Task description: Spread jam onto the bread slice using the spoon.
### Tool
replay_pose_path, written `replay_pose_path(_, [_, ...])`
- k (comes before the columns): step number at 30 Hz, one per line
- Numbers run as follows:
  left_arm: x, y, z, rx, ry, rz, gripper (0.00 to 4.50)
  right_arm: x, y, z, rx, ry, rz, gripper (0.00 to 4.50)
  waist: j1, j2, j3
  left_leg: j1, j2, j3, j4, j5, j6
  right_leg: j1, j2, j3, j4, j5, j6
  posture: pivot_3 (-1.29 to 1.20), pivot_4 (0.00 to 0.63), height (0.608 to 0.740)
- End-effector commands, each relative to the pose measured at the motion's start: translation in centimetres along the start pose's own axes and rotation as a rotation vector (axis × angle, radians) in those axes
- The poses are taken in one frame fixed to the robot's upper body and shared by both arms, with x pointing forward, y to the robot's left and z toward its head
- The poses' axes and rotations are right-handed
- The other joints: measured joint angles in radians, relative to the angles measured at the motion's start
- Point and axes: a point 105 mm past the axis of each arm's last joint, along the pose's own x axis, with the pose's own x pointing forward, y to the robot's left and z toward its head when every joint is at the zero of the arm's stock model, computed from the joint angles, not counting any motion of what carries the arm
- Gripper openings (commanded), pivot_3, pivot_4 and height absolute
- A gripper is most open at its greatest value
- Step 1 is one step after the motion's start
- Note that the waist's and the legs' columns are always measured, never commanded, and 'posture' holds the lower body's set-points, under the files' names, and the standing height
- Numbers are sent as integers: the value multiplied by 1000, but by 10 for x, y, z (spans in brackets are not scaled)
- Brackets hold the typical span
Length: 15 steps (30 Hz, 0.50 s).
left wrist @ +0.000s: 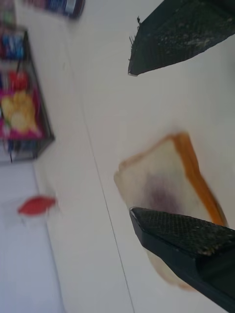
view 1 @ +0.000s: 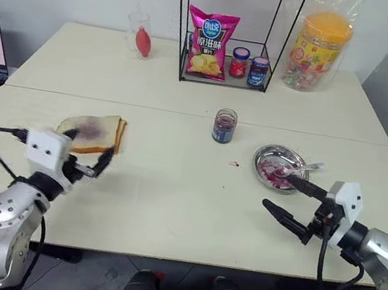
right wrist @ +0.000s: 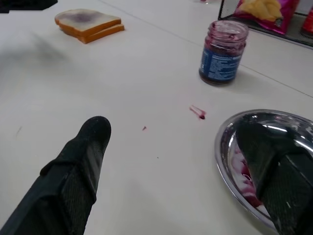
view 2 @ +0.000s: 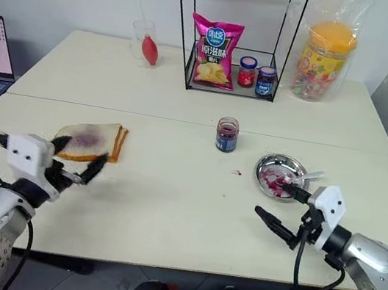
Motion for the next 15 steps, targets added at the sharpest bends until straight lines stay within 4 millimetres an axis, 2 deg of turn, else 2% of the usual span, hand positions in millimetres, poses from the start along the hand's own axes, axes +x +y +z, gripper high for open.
replay_pose_path(1, [0,30,-8,-127,21,174,4500,24,20,26,-38,-18,117,4469,-2,-1,0,0,0,-1,0,0,0,0,0,0,0,1,1,0,150,740])
replay_pose_path(8, [18,35,-24,-274,92,239,4500,52,13,35,-99,55,170,4469,12,-5,0,-4,-1,-4,0,-1,-1,0,0,-4,-5,3,6,0,150,740])
replay_pose_path(15, [41,31,-36,-392,161,256,4500,59,13,38,-140,88,218,4469,13,-6,-1,-3,0,-4,0,-1,-1,1,0,-4,-4,4,7,0,150,740])
